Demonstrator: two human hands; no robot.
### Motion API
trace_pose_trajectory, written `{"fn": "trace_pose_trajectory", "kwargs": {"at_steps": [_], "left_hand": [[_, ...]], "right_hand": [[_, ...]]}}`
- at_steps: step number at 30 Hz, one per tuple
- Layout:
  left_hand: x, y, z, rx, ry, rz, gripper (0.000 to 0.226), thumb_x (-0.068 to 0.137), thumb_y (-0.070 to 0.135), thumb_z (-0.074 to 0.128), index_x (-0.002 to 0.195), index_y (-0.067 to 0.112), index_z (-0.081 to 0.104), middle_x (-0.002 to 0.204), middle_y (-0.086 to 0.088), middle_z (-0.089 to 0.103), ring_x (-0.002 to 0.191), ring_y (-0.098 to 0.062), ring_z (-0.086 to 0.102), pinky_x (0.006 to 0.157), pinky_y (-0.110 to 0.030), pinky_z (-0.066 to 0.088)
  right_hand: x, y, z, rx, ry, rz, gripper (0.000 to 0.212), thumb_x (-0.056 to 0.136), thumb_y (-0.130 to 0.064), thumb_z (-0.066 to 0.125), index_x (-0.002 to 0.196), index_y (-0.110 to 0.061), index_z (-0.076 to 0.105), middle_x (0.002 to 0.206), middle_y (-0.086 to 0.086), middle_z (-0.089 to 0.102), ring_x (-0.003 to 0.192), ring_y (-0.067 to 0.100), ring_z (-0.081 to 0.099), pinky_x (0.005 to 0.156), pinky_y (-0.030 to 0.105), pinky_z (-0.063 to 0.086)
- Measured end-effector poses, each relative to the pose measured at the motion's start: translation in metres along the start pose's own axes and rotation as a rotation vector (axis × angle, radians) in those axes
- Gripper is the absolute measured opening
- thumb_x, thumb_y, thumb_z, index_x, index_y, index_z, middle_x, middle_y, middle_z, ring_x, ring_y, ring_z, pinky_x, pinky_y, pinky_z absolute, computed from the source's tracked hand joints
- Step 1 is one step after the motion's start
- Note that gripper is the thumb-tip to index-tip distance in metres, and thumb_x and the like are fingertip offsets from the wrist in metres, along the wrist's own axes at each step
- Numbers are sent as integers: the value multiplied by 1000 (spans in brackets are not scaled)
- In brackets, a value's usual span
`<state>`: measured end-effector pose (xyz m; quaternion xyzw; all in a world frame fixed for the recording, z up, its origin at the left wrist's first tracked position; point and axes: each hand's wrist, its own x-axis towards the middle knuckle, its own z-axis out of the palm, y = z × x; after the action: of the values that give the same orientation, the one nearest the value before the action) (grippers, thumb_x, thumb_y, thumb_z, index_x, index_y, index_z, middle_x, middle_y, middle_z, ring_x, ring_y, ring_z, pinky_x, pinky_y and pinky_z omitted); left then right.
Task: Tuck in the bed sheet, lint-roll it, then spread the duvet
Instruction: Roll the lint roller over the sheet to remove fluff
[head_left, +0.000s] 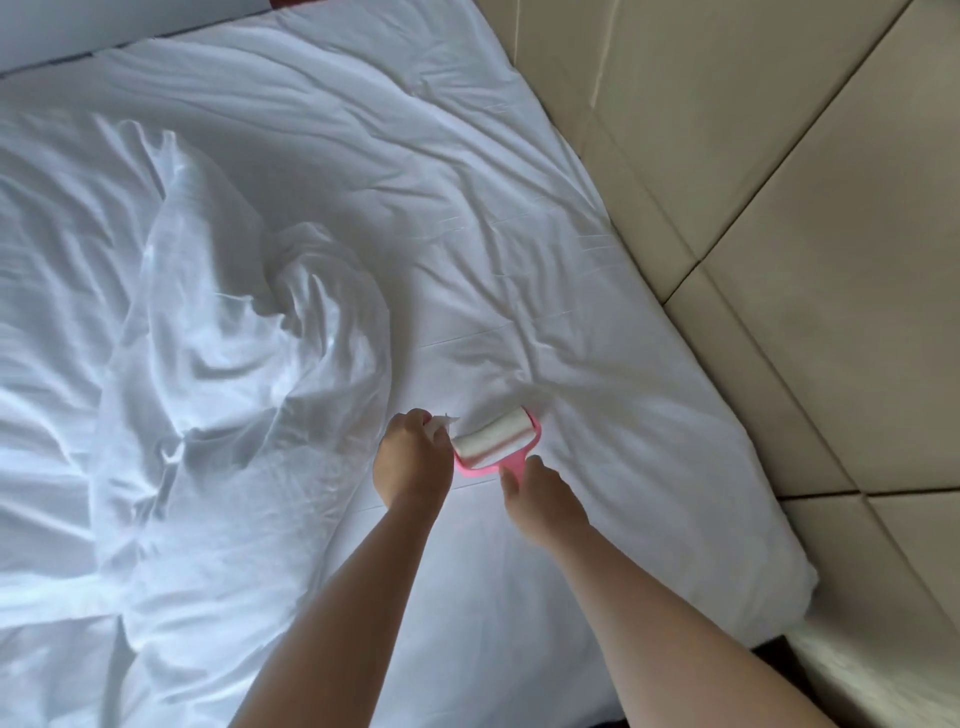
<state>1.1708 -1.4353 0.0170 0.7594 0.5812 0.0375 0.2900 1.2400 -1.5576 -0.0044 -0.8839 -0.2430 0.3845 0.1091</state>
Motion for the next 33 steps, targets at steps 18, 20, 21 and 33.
{"fn": "trace_pose_trajectory", "kwargs": {"at_steps": [18,20,21,33], "left_hand": [[30,-45,-14,32,96,-34,18,88,17,54,99,13,67,104,-2,63,95,-23,58,68,-25,34],[28,-45,-10,36,94,-37,16,88,17,54,97,13,67,103,-1,63,94,-23,58,68,-25,35],[28,-45,-9,29,96,-46,15,88,18,54,96,14,67,102,-1,63,94,-23,58,68,-25,35],[-17,-38,-26,-14,-11,-18,15,90,18,56,99,10,65,104,-6,62,91,-27,59,68,-27,37]], "right_hand": [[90,-60,0,-15,33,-14,47,103,-41,27,122,0,41,121,19,57,113,36,55,87,37,43],[102,-67,-4,4,25,-24,49,103,-43,26,122,0,41,120,18,57,111,36,57,86,38,44],[105,-69,-5,14,17,-28,50,102,-44,26,122,0,41,118,18,57,108,36,58,85,39,46],[12,-8,3,-77,-30,34,45,103,-43,25,116,-2,42,115,16,58,109,34,57,80,36,42]]}}
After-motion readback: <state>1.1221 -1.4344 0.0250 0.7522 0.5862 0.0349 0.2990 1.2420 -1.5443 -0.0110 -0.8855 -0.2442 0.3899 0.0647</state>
